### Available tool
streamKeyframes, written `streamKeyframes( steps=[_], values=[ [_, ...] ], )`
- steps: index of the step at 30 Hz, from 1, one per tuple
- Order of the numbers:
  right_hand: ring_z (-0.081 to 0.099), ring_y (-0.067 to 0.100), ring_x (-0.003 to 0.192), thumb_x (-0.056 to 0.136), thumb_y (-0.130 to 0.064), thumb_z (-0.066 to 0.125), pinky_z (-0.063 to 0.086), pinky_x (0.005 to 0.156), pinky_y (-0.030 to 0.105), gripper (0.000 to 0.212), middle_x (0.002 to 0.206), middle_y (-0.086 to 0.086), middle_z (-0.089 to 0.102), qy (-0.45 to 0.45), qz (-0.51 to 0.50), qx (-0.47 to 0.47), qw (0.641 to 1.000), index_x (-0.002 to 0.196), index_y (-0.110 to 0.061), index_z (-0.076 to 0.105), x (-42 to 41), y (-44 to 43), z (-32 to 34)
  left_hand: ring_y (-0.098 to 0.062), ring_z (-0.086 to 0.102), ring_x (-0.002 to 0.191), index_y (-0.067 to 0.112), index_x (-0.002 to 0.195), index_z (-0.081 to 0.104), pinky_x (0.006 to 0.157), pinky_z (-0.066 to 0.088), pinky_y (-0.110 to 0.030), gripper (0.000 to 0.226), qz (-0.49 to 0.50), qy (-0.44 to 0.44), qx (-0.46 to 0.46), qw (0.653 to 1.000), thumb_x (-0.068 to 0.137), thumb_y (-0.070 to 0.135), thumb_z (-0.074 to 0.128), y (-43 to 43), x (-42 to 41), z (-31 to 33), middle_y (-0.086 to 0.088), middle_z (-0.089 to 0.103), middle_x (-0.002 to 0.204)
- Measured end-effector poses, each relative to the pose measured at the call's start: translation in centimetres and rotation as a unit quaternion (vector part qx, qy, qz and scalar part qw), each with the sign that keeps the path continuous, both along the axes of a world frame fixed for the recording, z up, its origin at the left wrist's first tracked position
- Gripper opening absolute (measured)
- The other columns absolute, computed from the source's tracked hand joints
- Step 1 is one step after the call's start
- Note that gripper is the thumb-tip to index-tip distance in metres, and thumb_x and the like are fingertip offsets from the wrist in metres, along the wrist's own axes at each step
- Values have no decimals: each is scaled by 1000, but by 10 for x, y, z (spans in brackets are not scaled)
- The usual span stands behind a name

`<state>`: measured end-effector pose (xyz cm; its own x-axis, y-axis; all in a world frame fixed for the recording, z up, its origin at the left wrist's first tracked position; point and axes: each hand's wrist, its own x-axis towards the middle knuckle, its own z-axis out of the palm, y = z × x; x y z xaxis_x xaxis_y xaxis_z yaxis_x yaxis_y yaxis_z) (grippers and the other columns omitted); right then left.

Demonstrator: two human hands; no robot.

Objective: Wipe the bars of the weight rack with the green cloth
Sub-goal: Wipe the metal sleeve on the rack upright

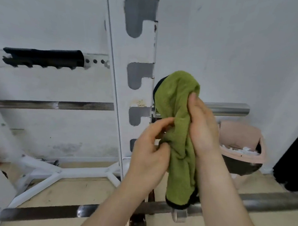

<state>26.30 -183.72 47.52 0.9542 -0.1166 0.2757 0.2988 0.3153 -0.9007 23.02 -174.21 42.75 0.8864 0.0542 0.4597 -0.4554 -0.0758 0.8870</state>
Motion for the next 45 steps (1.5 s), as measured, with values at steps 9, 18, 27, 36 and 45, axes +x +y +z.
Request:
streamKeyframes(
  steps=[9, 18, 27, 36, 45],
  values=[
    [60, 22, 73, 85, -25, 64, 52, 67, 30, 22, 80, 15, 64, -79, 147, 32, 985, 79, -5, 73, -109, 183, -2, -22, 69, 96, 19, 103, 71, 78, 56, -32, 34, -126, 191, -75, 970, 84, 46, 61, 225, -124, 28, -5, 73, 104],
    [68, 20, 85, 84, -19, 67, 56, 78, 30, 25, 94, 11, 72, -47, 482, -136, 864, 101, -1, 71, -139, 395, -10, -35, 64, 107, 3, 114, 66, 96, 48, -53, 50, 85, 155, -360, 916, 71, 27, 69, 439, -229, 29, -18, 67, 115],
    [67, 24, 90, 70, -19, 82, 54, 82, 35, 49, 105, 14, 68, 24, 691, -227, 686, 113, -5, 64, -125, 580, -57, -22, 61, 64, 9, 82, 63, 61, 53, -32, 13, 261, 72, -238, 933, 87, 4, 52, 621, -271, 13, -9, 62, 70],
    [69, 20, 80, 88, -4, 57, 58, 75, 29, 25, 92, 13, 71, 59, 668, -47, 740, 111, 3, 62, -124, 774, -42, -28, 58, 102, 32, 120, 46, 77, 44, -36, 40, 588, 266, 361, 673, 84, 37, 62, 796, -272, -30, 2, 62, 110],
    [68, 23, 86, 85, -18, 53, 55, 82, 40, 31, 97, 9, 69, 138, 746, 130, 639, 115, -12, 59, -171, 932, -32, -11, 56, 79, 22, 102, 61, 69, 48, -29, 24, 556, 37, 42, 829, 88, 42, 60, 915, -293, -29, -5, 58, 93]
  ],
)
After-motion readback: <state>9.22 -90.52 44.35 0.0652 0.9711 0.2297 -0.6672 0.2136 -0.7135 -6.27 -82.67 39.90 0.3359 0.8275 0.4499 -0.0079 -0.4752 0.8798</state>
